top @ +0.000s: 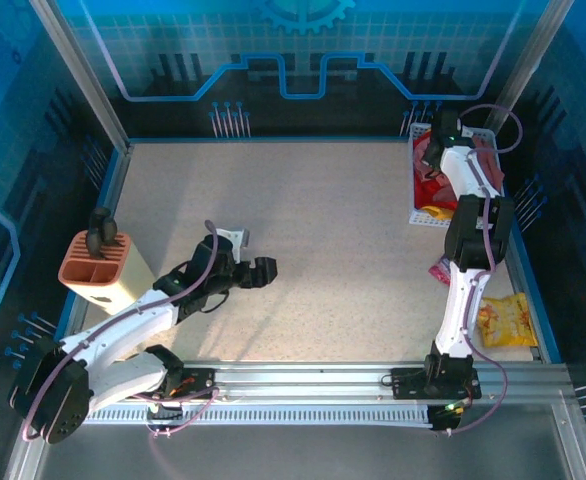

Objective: Fold and stack the t-shirts

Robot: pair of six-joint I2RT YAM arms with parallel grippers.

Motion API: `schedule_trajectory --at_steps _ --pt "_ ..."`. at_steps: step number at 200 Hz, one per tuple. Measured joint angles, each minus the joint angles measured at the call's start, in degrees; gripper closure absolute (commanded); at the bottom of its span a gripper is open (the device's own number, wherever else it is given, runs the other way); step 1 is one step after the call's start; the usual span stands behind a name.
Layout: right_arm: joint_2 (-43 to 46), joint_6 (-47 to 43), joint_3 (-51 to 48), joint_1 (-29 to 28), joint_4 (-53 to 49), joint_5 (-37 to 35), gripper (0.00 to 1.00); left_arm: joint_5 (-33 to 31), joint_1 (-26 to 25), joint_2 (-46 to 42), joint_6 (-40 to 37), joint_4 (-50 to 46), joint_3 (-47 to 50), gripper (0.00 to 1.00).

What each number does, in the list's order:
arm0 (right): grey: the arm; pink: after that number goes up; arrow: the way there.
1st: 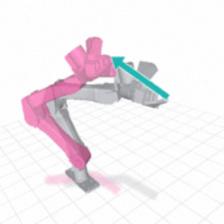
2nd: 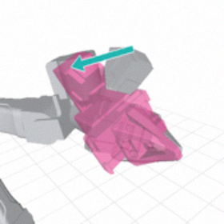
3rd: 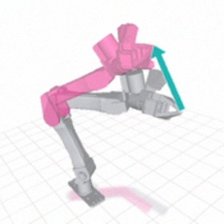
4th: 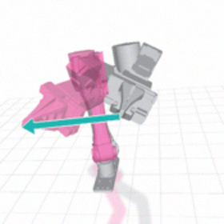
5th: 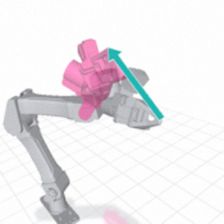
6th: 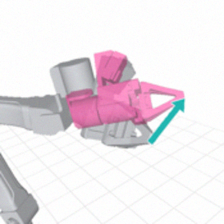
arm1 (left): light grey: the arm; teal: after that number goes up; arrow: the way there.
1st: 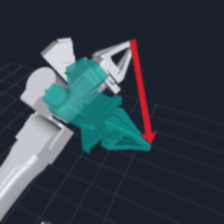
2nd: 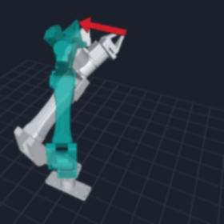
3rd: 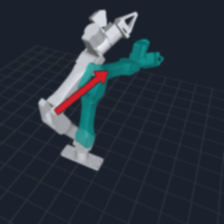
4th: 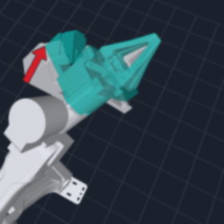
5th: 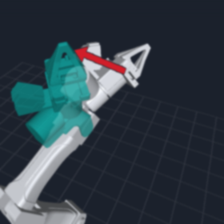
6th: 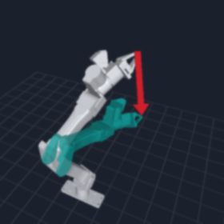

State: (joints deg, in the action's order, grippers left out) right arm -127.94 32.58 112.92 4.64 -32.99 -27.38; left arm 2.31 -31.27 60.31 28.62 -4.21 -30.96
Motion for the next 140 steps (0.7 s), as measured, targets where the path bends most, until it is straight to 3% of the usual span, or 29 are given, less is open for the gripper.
schedule_trajectory --at_steps 34,89,140 --pt "4.5 -0.5 -3.5 -1.4 2.5 -3.1 1.0 0.5 0.0 0.2 0.0 0.0 0.0 0.11" --pt "18.9 -3.5 -14.4 -4.1 10.0 -6.7 1.0 -0.4 0.0 -2.7 -0.8 -3.7 -0.5 0.07" --pt "34.7 -13.3 -29.8 -14.0 21.2 -10.0 1.0 -0.4 1.0 -4.0 -1.7 -5.7 -3.5 0.07"
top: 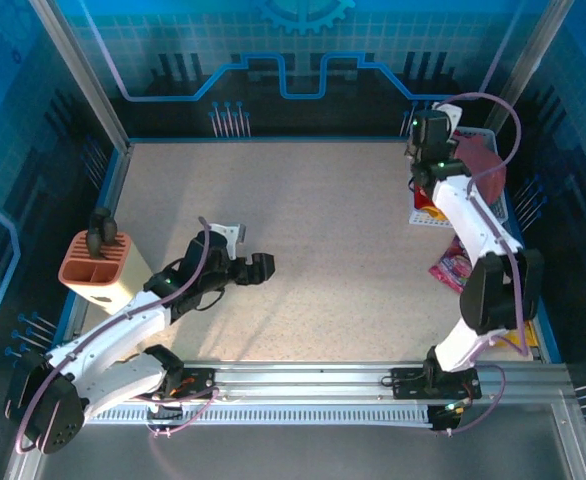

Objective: Fold and stack the t-shirts

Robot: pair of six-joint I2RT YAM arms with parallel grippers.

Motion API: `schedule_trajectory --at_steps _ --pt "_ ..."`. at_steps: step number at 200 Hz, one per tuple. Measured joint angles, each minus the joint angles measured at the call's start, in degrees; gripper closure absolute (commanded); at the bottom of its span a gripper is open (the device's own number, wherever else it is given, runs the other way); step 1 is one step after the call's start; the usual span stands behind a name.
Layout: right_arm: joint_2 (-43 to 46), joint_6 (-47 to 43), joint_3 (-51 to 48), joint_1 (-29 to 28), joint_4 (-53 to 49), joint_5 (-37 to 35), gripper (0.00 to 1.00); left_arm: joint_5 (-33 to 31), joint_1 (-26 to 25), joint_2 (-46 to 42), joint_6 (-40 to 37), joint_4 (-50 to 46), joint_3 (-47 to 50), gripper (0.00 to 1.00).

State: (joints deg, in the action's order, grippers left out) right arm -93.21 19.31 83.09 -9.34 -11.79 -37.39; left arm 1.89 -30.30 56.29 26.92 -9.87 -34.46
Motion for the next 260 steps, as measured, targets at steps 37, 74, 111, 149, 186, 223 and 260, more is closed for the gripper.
schedule_trajectory --at_steps 37,74,111,149,186,223,260 --pt "10.6 -10.5 -6.2 -10.4 6.3 1.7 1.0 3.2 4.7 0.2 0.2 -0.8 -0.6 0.07" --pt "19.8 -17.5 -10.2 -18.9 8.1 13.9 0.9 5.9 10.9 0.3 0.2 -4.5 -2.8 0.05" --pt "21.9 -21.1 -20.8 -24.3 8.0 27.9 0.94 7.3 14.4 0.3 0.0 -7.8 -6.9 0.05" --pt "15.5 -19.2 -28.6 -25.6 3.4 32.5 0.98 8.1 14.8 0.4 0.0 -9.9 -7.8 0.06" --pt "17.8 -17.4 -29.0 -26.0 1.5 31.6 0.98 9.0 14.8 2.5 0.2 -10.7 -7.8 0.08" --pt "21.5 -16.5 -24.0 -26.9 -2.4 29.7 0.96 11.0 14.8 5.6 1.9 -9.8 -7.8 0.1" --pt "20.0 -15.1 -18.6 -28.9 -3.3 28.6 0.72 11.9 13.9 8.2 3.0 -9.2 -7.8 0.11"
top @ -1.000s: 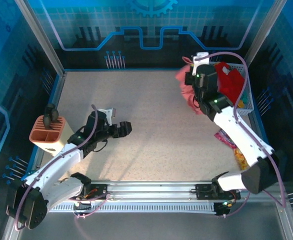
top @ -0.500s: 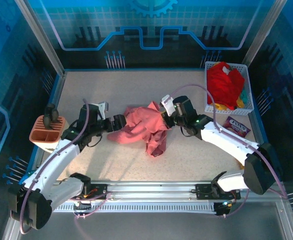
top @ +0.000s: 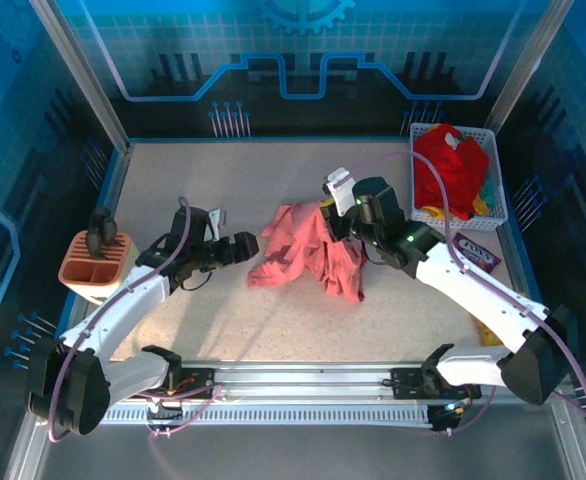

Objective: Fold and stack the t-shirts

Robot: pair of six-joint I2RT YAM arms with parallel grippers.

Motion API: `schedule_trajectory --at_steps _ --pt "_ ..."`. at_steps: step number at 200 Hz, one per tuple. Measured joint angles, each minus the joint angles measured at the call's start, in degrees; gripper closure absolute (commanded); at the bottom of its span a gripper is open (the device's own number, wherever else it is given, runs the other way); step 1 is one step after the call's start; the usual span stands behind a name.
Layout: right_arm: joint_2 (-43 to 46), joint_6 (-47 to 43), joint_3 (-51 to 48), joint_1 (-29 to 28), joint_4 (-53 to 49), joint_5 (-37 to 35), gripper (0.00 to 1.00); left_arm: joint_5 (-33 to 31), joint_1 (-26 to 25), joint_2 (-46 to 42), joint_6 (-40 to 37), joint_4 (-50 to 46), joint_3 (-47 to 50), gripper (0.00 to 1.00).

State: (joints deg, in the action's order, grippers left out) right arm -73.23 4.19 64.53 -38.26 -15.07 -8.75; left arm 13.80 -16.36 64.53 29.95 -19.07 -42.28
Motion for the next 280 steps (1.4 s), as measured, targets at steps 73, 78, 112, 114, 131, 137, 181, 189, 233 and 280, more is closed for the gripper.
schedule_trajectory --at_steps 73,78,112,114,131,137,181,189,233,280 --pt "-6.7 5.1 3.7 -0.3 -3.2 -0.7 0.0 -3.9 -11.9 2.3 -3.4 -4.6 -4.3 0.13" --pt "-6.3 5.9 3.1 -0.2 -3.7 -1.6 0.0 -4.2 -13.5 3.1 -3.8 -4.7 -4.7 0.13" --pt "-0.2 13.0 -4.0 5.0 -7.8 -4.3 0.02 -6.8 -22.1 10.3 -6.7 -5.2 -8.1 0.15" --pt "0.3 13.5 -4.5 5.7 -8.2 -4.3 0.02 -7.0 -22.5 10.9 -7.0 -5.2 -8.4 0.16" --pt "4.7 17.3 -8.9 11.5 -9.8 -4.2 0.03 -8.4 -26.1 16.7 -9.0 -5.6 -12.8 0.19" --pt "6.1 18.5 -10.3 13.2 -10.5 -4.3 0.03 -8.9 -27.2 19.2 -9.6 -5.6 -14.8 0.19" --pt "13.4 25.9 -18.4 18.3 -16.0 -4.4 0.03 -13.0 -32.9 35.3 -12.5 -5.8 -30.3 0.19" --pt "14.4 26.8 -19.4 18.6 -16.9 -4.5 0.03 -13.4 -33.5 37.5 -12.6 -5.8 -32.8 0.2" --pt "19.2 30.2 -24.5 20.5 -20.4 -4.0 0.06 -15.4 -34.4 48.5 -13.7 -6.7 -45.5 0.49" --pt "20.0 32.5 -31.0 20.7 -18.8 2.6 0.14 -18.6 -33.4 52.2 -15.1 -9.8 -49.2 0.93"
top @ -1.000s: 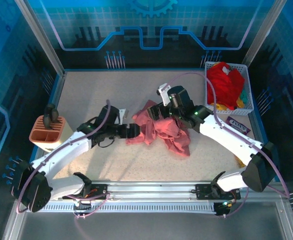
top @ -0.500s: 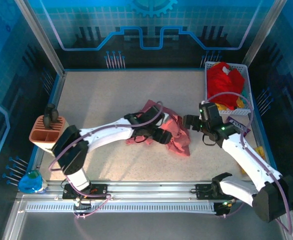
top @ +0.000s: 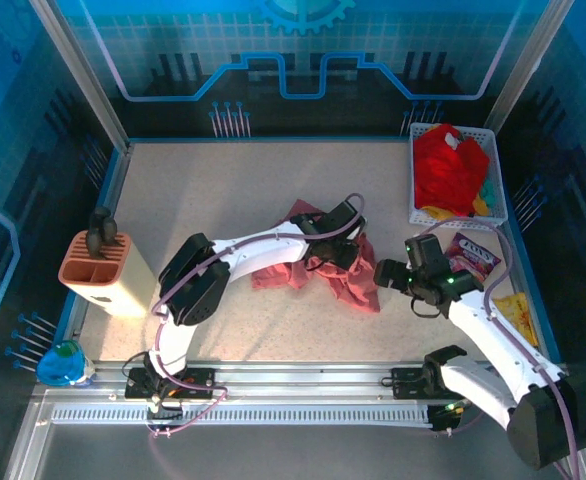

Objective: Fold and stack the t-shirts

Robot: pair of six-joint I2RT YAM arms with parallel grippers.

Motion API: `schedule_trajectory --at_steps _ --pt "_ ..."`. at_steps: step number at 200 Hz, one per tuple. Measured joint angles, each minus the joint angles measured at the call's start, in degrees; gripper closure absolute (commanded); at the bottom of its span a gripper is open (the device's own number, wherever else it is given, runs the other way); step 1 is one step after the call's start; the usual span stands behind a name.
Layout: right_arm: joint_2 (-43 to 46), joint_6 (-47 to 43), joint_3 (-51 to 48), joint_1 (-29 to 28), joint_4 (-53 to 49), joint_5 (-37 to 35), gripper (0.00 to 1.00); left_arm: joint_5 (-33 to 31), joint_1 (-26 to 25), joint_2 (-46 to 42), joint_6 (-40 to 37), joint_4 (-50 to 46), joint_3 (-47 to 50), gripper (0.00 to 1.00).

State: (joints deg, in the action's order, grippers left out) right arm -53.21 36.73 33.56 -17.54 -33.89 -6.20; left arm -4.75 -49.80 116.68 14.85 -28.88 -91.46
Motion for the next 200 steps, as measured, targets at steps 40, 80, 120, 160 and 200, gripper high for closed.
schedule_trajectory --at_steps 40,80,120,160,200 --pt "-5.2 1.9 -5.2 0.0 8.8 8.7 0.22 0.0 2.9 -1.0 0.0 -1.7 0.2 1.0" --pt "-12.6 3.5 -5.3 0.0 17.7 12.9 0.54 0.0 4.3 -8.4 0.2 -2.7 2.6 1.0" --pt "-15.6 3.8 -4.3 0.0 20.4 13.5 1.0 -0.1 4.3 -14.4 0.2 -3.8 3.9 1.0" --pt "-12.9 1.0 3.2 0.0 15.7 9.3 1.0 -0.4 5.6 -20.2 0.6 -4.9 7.8 1.0" --pt "-13.6 -5.5 21.5 0.1 9.2 3.3 1.0 -0.4 8.7 -30.5 2.3 -6.9 14.4 1.0"
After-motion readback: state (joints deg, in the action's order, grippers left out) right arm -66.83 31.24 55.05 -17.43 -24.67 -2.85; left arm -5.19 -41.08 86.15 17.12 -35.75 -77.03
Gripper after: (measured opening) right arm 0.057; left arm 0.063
